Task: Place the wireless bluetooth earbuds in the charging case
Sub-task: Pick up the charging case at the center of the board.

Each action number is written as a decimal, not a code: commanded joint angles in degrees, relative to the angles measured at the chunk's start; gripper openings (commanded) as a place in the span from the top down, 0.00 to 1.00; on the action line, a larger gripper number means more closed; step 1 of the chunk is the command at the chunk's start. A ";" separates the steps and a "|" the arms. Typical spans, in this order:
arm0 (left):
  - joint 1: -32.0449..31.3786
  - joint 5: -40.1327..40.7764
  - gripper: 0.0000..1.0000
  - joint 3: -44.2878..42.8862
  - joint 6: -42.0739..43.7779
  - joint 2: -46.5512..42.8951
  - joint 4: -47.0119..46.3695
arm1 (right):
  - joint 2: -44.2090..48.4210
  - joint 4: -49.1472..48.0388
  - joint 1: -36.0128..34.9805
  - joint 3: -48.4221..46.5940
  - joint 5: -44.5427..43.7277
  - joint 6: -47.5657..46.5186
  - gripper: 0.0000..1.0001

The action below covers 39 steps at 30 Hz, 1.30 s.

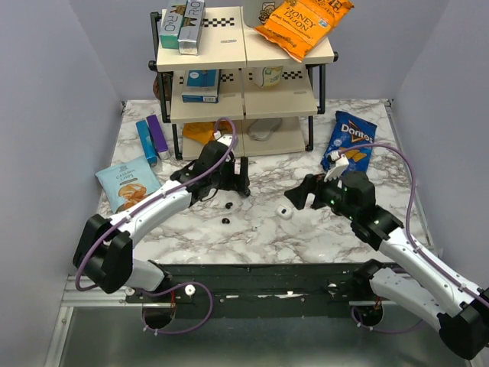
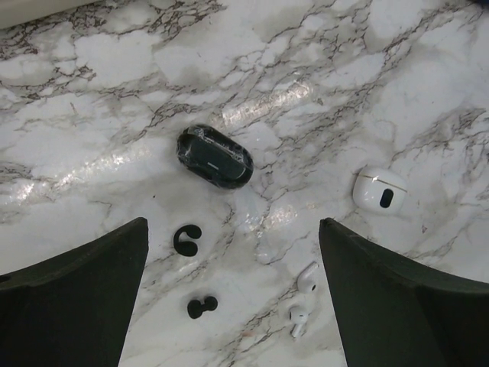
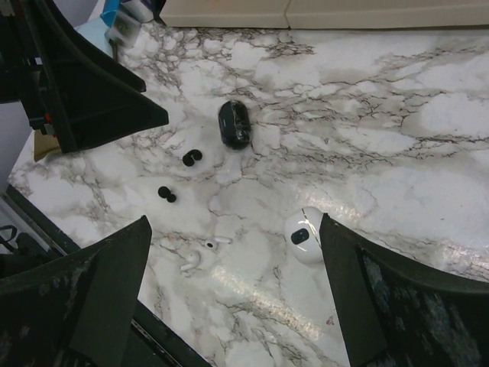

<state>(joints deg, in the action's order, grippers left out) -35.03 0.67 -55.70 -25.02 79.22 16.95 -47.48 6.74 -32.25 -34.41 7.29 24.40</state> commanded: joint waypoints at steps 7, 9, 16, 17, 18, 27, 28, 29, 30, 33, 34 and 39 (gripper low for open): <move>0.84 -6.12 0.01 -4.15 8.56 1.55 3.08 | 1.16 3.01 -0.09 -1.89 2.29 -1.20 0.00; 0.92 -4.62 0.10 -4.15 11.29 2.52 4.50 | 1.34 3.10 -0.09 -1.89 2.38 -1.20 0.00; 0.66 -7.78 0.08 0.69 21.93 1.81 -1.31 | 1.87 4.33 -0.09 -2.41 3.96 -0.85 0.00; 0.66 -8.39 0.05 -1.41 22.81 3.38 1.22 | 1.96 4.59 -0.09 -2.59 4.05 -0.94 0.00; 0.66 -9.01 0.01 -2.56 24.73 4.27 2.64 | 2.04 5.47 -0.09 -2.76 4.14 -0.94 0.00; 0.75 -8.85 0.01 -10.30 30.37 15.87 8.18 | 3.01 7.84 -0.09 -3.99 5.37 -1.38 0.00; 0.75 -8.58 0.01 -10.65 30.64 16.83 8.53 | 2.92 7.93 -0.09 -3.99 5.54 -1.38 0.00; 0.75 -8.66 0.01 -11.09 30.90 18.41 8.63 | 2.84 8.02 -0.09 -4.08 5.72 -1.29 0.01; 0.75 -8.75 0.01 -11.27 30.99 19.12 8.54 | 2.75 8.11 -0.09 -4.08 5.81 -1.29 0.00; 0.75 -8.23 0.01 -11.79 31.08 21.50 7.13 | 2.57 8.02 -0.09 -4.17 6.16 -1.02 0.01; 0.84 -7.96 0.01 -11.88 31.17 21.94 6.87 | 2.49 7.94 -0.09 -4.17 6.42 -1.02 0.01; 0.84 -7.61 0.01 -12.94 31.69 24.05 5.90 | 2.92 8.20 -0.18 -3.99 6.33 -0.85 0.01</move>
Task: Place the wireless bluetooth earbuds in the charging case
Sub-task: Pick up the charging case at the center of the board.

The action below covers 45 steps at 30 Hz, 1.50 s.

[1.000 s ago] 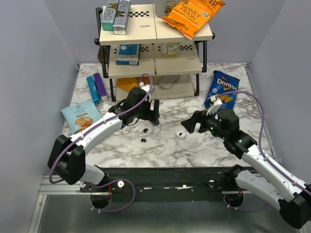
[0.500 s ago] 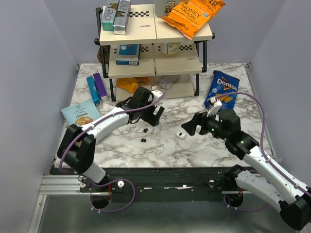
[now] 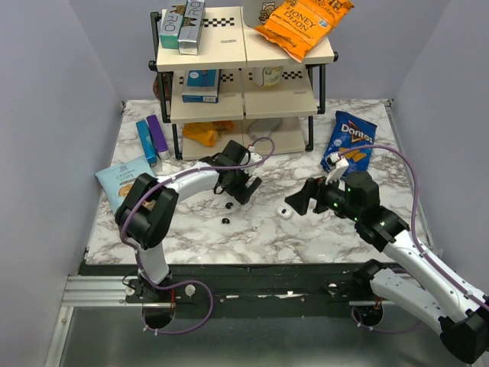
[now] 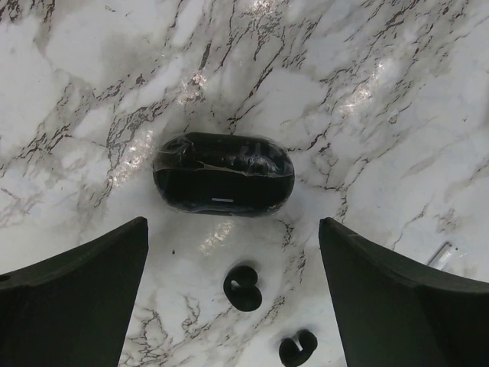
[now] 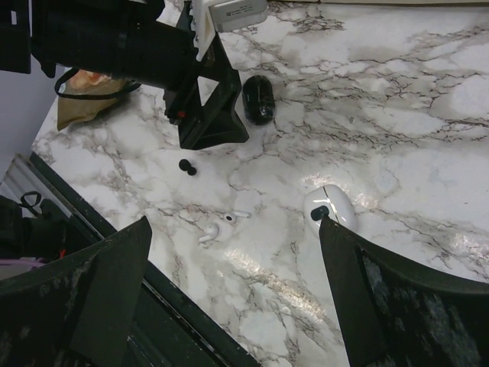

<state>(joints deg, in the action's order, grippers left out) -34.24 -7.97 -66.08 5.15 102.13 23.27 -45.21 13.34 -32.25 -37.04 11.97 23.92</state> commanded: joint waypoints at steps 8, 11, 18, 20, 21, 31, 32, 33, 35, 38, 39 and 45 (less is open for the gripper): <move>0.22 1.20 0.01 -4.67 3.20 4.31 -1.03 | 0.65 1.86 -0.09 -1.28 1.74 -0.28 0.01; 0.31 -0.38 0.01 -4.23 4.51 4.57 -1.64 | 0.56 1.95 -0.09 -1.20 1.74 -0.37 0.01; 0.84 -1.35 0.04 -4.93 5.40 6.24 -1.82 | 0.30 2.39 -0.09 -1.20 1.57 -0.63 0.01; 0.84 -1.61 0.07 -5.54 5.49 7.12 -1.47 | 0.21 2.48 -0.09 -1.02 1.66 -0.63 0.01; 0.84 -1.53 0.07 -5.81 5.57 7.38 -1.21 | 0.21 2.65 -0.09 -1.02 1.57 -0.63 0.01; 0.75 -2.23 0.16 -5.81 5.66 8.18 -0.86 | 0.65 3.18 -0.09 -0.93 0.87 -0.54 0.01; 0.84 -2.40 0.18 -5.46 5.66 8.09 -0.77 | 0.65 3.27 -0.09 -0.93 0.78 -0.54 0.01; 0.84 -2.40 0.18 -5.20 5.66 8.00 -0.77 | 0.74 3.27 -0.18 -0.93 0.78 -0.54 0.01; 0.75 -2.58 0.20 -4.50 5.40 7.48 -0.94 | 0.83 3.27 -0.09 -0.93 0.69 -0.46 0.01; 0.75 -2.84 0.37 -4.49 4.96 6.86 -0.68 | 0.83 3.27 -0.09 -0.93 0.78 -0.28 0.01; 0.84 -3.10 0.44 -4.58 4.44 6.77 -0.50 | 0.83 3.18 -0.09 -0.93 0.78 -0.19 0.01; 0.84 -3.46 0.75 -3.88 1.01 2.30 -2.96 | 1.26 3.18 -0.09 -1.98 0.25 0.33 0.01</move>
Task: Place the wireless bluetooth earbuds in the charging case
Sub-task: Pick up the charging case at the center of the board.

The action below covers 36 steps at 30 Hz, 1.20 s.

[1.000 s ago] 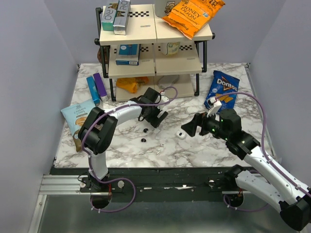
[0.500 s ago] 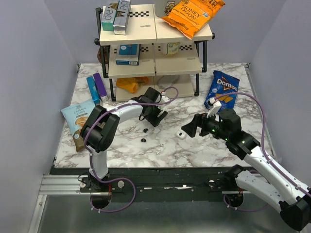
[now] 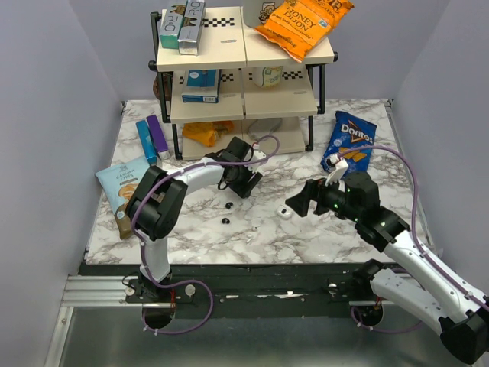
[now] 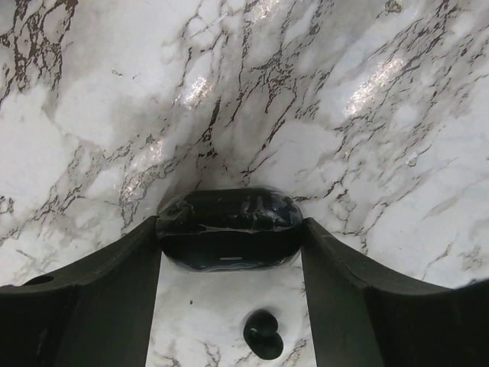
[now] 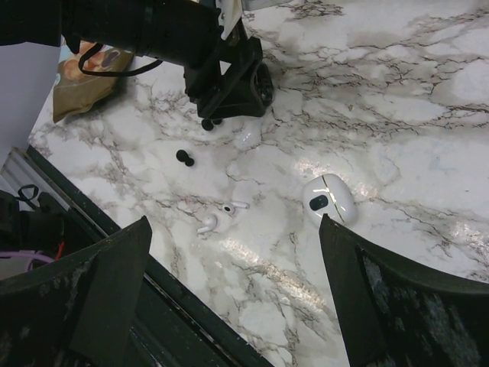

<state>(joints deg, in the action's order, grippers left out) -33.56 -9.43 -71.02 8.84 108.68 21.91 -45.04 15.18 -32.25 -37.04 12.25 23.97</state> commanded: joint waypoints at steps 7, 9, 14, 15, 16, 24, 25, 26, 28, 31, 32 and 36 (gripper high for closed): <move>-0.01 -4.36 0.87 10.80 -8.57 -16.56 -14.42 | 1.53 1.17 -0.01 -4.97 -1.35 0.12 0.01; -0.36 -5.51 0.89 16.95 -12.08 -22.42 -22.85 | 1.18 0.99 -0.09 -5.59 -1.70 -0.06 0.01; -6.06 -3.85 0.89 33.90 -12.72 -34.66 -51.27 | -0.49 0.82 -0.09 -7.26 -1.26 -1.11 0.01; -7.47 -1.75 0.89 39.76 -9.14 -37.46 -55.53 | -1.01 1.16 -0.18 -7.52 -1.44 -1.29 0.01; -9.31 0.10 0.89 42.17 -6.58 -38.54 -59.05 | -1.80 1.34 -0.27 -7.78 -1.18 -1.64 0.01; -21.80 15.76 0.96 51.51 3.72 -41.80 -74.64 | -8.04 5.12 -1.67 -11.91 3.57 -5.33 0.03; -22.24 14.98 0.97 51.60 4.51 -41.89 -74.65 | -8.48 5.30 -2.46 -12.27 4.09 -5.68 0.03; -22.68 15.66 0.99 51.51 5.82 -42.06 -74.38 | -9.01 5.73 -3.08 -12.79 4.79 -6.21 0.03; -23.65 17.25 1.00 51.69 6.80 -42.76 -74.47 | -9.98 6.61 -4.83 -13.85 4.89 -6.82 0.03; -23.74 16.99 1.00 52.48 7.42 -44.96 -74.74 | -11.12 6.97 -7.03 -14.64 4.80 -8.14 0.03; -23.74 16.55 1.00 52.57 7.59 -45.57 -73.78 | -11.47 7.06 -7.39 -14.73 4.28 -8.58 0.03; -23.83 14.18 1.00 53.27 6.98 -49.08 -71.31 | -12.79 6.18 -9.23 -15.69 2.08 -8.59 0.03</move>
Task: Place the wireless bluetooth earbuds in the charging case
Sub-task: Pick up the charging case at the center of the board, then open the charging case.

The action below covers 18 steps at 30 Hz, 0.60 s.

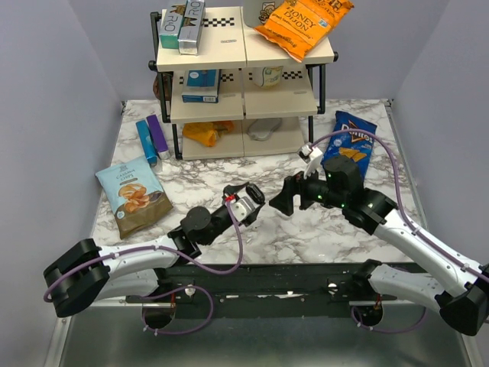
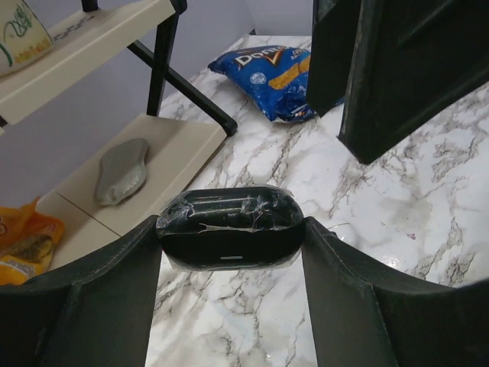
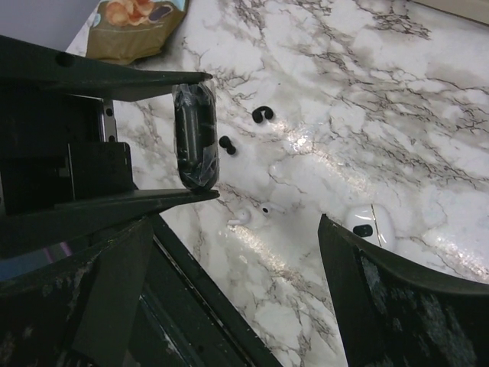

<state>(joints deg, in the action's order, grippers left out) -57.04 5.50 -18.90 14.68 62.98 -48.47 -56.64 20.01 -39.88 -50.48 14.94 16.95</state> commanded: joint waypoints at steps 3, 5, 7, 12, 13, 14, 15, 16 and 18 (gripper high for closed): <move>-0.62 -0.84 1.00 1.58 0.97 -4.88 0.82 | -2.07 -0.05 -2.66 -3.31 -1.23 -1.48 0.03; -0.71 -0.66 1.00 1.76 0.88 -5.50 1.27 | -2.94 -0.67 -3.45 -4.45 -1.32 -1.48 0.03; -1.06 -0.66 1.00 1.76 0.97 -6.11 2.06 | -3.73 -1.46 -3.89 -5.24 -1.49 -1.40 0.03; -2.03 -0.40 1.00 1.58 1.23 -6.64 2.85 | -7.24 -3.22 -4.68 -7.17 0.35 -0.87 0.03; -2.29 -0.40 1.00 1.49 1.14 -6.82 2.85 | -7.86 -3.40 -4.77 -7.61 0.44 -0.87 0.03; -2.29 -0.40 1.00 1.49 0.97 -6.91 2.77 | -8.57 -3.40 -4.86 -7.79 0.44 -0.69 0.03; -2.55 -0.40 1.00 1.41 0.88 -7.17 2.76 | -9.18 -3.57 -4.95 -7.88 0.27 -0.34 0.03; -2.82 -0.40 1.00 1.41 0.97 -7.43 2.68 | -10.32 -3.57 -4.95 -8.14 0.35 -0.34 0.03; -2.91 -0.31 1.00 1.32 0.88 -7.96 3.11 | -11.12 -3.57 -5.03 -8.32 -0.08 0.10 0.04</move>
<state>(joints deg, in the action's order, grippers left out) -59.16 5.45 -17.43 15.22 56.88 -45.04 -65.76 17.32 -44.31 -57.17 14.46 16.47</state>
